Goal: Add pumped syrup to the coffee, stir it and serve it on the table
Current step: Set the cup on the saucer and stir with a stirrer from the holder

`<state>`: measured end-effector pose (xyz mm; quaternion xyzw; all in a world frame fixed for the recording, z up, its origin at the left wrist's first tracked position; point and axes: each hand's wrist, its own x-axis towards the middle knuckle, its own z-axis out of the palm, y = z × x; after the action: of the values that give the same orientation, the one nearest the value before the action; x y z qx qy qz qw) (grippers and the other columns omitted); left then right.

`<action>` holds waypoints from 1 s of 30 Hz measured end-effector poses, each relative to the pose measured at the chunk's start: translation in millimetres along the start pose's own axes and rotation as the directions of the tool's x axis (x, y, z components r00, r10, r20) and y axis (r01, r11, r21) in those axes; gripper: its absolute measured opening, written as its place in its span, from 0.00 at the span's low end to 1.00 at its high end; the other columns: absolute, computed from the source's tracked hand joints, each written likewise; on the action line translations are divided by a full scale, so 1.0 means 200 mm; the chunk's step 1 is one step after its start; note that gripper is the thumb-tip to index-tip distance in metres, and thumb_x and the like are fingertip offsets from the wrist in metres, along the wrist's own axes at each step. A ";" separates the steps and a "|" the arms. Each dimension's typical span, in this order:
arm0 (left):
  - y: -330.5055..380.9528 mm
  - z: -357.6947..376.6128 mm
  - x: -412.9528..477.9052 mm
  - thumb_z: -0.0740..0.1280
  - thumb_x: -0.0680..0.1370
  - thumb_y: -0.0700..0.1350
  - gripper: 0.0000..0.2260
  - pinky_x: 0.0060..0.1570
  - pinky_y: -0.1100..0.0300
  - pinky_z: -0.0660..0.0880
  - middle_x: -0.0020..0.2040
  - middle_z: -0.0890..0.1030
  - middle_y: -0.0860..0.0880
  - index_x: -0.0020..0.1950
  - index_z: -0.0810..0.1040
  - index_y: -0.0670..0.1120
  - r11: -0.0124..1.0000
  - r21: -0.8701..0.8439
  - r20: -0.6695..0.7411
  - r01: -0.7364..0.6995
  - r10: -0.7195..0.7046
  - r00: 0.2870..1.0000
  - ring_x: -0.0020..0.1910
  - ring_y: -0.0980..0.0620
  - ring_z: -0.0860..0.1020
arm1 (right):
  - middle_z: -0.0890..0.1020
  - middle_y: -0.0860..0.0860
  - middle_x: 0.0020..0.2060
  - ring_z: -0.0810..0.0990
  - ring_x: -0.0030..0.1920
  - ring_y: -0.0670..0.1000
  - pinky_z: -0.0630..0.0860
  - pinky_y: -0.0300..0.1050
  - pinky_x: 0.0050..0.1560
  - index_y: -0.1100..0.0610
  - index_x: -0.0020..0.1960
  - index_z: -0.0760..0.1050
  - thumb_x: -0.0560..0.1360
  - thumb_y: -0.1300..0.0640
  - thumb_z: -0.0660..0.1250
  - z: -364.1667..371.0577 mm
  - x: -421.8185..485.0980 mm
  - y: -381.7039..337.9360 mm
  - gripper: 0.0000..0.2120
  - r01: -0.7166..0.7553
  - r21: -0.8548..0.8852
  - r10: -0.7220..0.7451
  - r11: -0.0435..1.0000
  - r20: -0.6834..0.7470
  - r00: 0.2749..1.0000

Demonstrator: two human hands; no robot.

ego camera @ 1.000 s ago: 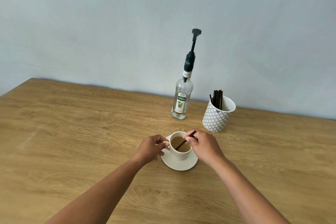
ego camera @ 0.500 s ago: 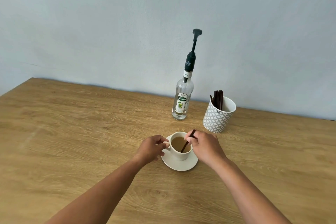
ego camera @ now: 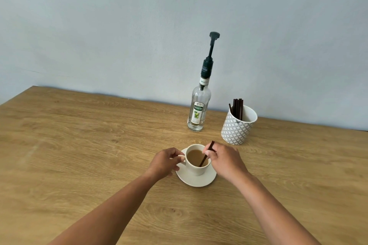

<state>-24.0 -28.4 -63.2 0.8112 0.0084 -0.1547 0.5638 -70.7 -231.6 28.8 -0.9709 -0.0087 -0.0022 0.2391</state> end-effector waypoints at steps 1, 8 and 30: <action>0.00 0.00 0.00 0.72 0.76 0.47 0.01 0.28 0.59 0.78 0.45 0.86 0.55 0.46 0.82 0.54 1.000 0.001 0.000 0.001 -0.001 1.000 0.38 0.54 0.86 | 0.85 0.42 0.41 0.80 0.41 0.45 0.68 0.53 0.64 0.43 0.48 0.78 0.80 0.51 0.62 0.00 0.00 -0.01 0.07 -0.013 0.059 0.012 0.998 0.010 1.000; 0.01 0.00 -0.01 0.72 0.77 0.48 0.00 0.29 0.59 0.77 0.45 0.86 0.54 0.46 0.83 0.53 1.000 0.005 0.008 0.002 -0.002 1.000 0.39 0.53 0.85 | 0.85 0.40 0.41 0.79 0.38 0.39 0.63 0.53 0.68 0.42 0.53 0.80 0.81 0.50 0.62 0.03 0.01 0.00 0.09 0.005 0.016 -0.005 1.000 -0.042 0.999; 0.02 -0.01 -0.01 0.72 0.76 0.48 0.01 0.31 0.57 0.78 0.45 0.86 0.55 0.47 0.83 0.53 1.000 0.001 0.007 0.009 -0.009 1.000 0.40 0.52 0.86 | 0.83 0.40 0.41 0.79 0.42 0.43 0.63 0.53 0.64 0.44 0.53 0.78 0.82 0.52 0.58 0.03 0.00 0.01 0.10 0.086 -0.107 -0.091 0.991 -0.049 0.995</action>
<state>-25.3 -28.3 -59.5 0.8110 0.0102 -0.1601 0.5626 -71.6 -230.5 22.6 -0.9804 -0.0452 -0.0393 0.1877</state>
